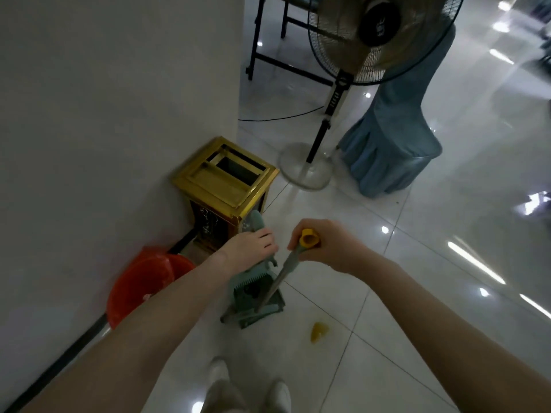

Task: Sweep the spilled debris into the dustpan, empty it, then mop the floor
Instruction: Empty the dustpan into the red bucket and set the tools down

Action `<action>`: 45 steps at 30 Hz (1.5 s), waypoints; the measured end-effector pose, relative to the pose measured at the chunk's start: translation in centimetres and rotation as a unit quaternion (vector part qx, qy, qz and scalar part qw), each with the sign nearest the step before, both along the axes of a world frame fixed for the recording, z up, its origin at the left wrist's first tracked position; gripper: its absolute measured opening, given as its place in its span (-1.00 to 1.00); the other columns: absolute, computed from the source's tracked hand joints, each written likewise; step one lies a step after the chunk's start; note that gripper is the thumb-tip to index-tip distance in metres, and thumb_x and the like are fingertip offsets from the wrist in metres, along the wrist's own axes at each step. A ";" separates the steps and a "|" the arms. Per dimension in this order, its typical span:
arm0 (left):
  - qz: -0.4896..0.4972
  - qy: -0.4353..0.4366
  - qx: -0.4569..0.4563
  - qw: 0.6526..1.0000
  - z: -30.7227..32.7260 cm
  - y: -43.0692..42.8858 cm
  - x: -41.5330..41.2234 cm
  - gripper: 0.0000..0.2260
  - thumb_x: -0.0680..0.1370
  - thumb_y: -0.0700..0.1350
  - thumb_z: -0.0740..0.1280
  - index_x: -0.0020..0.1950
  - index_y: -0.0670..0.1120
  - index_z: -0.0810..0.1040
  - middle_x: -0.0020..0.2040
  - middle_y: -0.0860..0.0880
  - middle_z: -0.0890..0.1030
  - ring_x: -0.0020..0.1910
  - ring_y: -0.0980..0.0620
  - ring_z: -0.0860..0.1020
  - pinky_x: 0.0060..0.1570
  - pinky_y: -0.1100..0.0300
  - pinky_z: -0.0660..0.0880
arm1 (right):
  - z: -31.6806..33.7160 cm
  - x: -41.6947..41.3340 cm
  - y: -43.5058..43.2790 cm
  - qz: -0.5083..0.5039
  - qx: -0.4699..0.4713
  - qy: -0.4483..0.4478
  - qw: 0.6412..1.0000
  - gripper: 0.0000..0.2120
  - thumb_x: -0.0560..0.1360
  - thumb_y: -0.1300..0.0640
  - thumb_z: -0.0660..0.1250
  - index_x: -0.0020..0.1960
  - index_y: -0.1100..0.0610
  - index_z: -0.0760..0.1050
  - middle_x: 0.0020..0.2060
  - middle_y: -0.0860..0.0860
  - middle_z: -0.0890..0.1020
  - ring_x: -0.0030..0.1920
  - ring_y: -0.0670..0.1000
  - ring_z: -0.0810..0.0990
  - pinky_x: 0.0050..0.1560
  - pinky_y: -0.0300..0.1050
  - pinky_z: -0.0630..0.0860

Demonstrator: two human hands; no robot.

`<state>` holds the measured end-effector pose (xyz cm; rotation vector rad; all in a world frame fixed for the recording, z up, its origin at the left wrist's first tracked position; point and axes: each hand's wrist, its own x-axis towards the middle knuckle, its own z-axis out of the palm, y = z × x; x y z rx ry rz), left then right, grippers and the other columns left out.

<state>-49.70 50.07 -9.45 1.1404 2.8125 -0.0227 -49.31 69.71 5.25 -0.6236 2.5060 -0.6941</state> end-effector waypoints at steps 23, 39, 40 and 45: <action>0.192 -0.012 0.243 0.951 -4.0 -3.8 -1.5 -0.46 0.39 -0.24 0.51 0.33 -0.14 0.45 0.29 -0.12 0.38 0.36 -0.08 0.39 0.16 0.11 0.54 | -2.3 -5.3 -5.8 -0.063 -0.058 0.078 0.993 -0.61 0.47 0.25 0.42 0.24 0.00 0.45 0.07 0.01 0.62 0.11 0.01 0.60 0.21 0.00 0.54; 0.247 -0.038 0.336 0.908 -6.2 -5.5 -3.3 -0.40 0.40 0.02 0.50 0.38 -0.10 0.41 0.29 -0.09 0.32 0.33 0.04 0.30 0.32 0.10 0.42 | -3.7 -7.1 -9.2 -0.011 -0.100 0.168 0.981 -0.57 0.51 0.31 0.36 0.33 0.05 0.41 0.10 0.05 0.59 0.07 0.02 0.59 0.13 -0.04 0.58; 0.257 -0.020 0.353 0.900 -6.0 -5.3 -3.2 -0.46 0.38 0.01 0.52 0.30 -0.08 0.47 0.25 -0.09 0.33 0.25 0.05 0.31 0.27 0.13 0.45 | -3.5 -7.0 -9.4 -0.004 -0.102 0.171 0.980 -0.57 0.50 0.31 0.36 0.33 0.04 0.41 0.10 0.05 0.59 0.07 0.01 0.60 0.12 -0.08 0.57; 0.378 -0.026 0.444 0.812 -6.1 -3.5 -2.4 -0.39 0.31 -0.08 0.59 0.25 0.15 0.39 0.28 -0.16 0.26 0.16 0.06 0.24 0.19 0.21 0.37 | -2.6 -7.9 -9.9 0.000 -0.116 0.189 0.975 -0.54 0.49 0.34 0.37 0.30 0.02 0.39 -0.02 -0.06 0.54 0.00 -0.02 0.59 0.06 -0.17 0.56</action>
